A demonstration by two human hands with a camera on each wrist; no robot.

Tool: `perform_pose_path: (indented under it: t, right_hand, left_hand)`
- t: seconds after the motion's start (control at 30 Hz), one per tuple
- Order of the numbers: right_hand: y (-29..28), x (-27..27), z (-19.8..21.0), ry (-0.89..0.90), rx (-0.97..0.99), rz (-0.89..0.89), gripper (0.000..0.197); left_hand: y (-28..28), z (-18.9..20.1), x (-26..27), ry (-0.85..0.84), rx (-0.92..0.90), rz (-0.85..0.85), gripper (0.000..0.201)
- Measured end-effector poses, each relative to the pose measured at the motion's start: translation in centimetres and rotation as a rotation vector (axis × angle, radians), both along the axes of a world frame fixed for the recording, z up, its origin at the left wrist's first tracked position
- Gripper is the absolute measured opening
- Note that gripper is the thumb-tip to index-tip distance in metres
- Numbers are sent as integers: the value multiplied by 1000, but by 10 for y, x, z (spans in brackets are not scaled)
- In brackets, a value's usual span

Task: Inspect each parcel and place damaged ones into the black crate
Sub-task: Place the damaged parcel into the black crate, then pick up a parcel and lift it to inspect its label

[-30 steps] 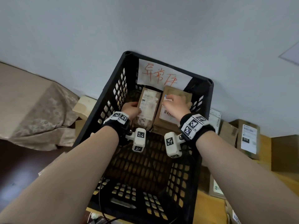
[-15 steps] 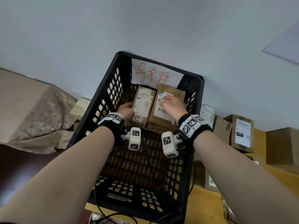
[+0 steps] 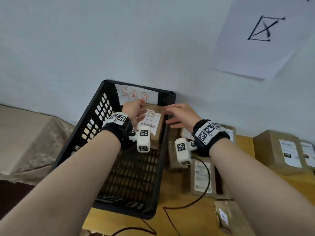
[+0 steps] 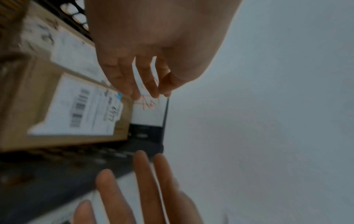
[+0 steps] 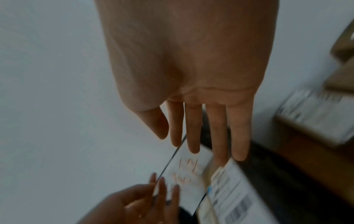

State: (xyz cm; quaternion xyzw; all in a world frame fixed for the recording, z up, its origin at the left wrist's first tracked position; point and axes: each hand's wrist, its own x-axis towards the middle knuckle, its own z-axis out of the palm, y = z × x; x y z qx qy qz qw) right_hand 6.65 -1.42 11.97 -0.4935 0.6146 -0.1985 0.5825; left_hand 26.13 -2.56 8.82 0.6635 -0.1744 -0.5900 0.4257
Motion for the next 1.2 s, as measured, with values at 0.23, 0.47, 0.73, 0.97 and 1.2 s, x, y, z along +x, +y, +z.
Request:
perform_pose_path:
  t: [0.23, 0.47, 0.73, 0.97, 1.2]
  right_hand:
    - [18, -152, 8, 53, -5, -106, 24]
    - [39, -293, -33, 95, 80, -217, 23]
    - [33, -363, -114, 127, 188, -243, 38]
    - [13, -367, -179, 33, 328, -284, 50]
    - [10, -359, -206, -73, 373, -328, 40]
  left_hand:
    - [20, 44, -154, 29, -102, -194, 25]
    - [38, -7, -285, -34, -11, -321, 22]
    - [37, -78, -360, -98, 134, -406, 19]
    - [16, -138, -384, -164, 271, -403, 58]
    - [14, -143, -399, -200, 278, -415, 39]
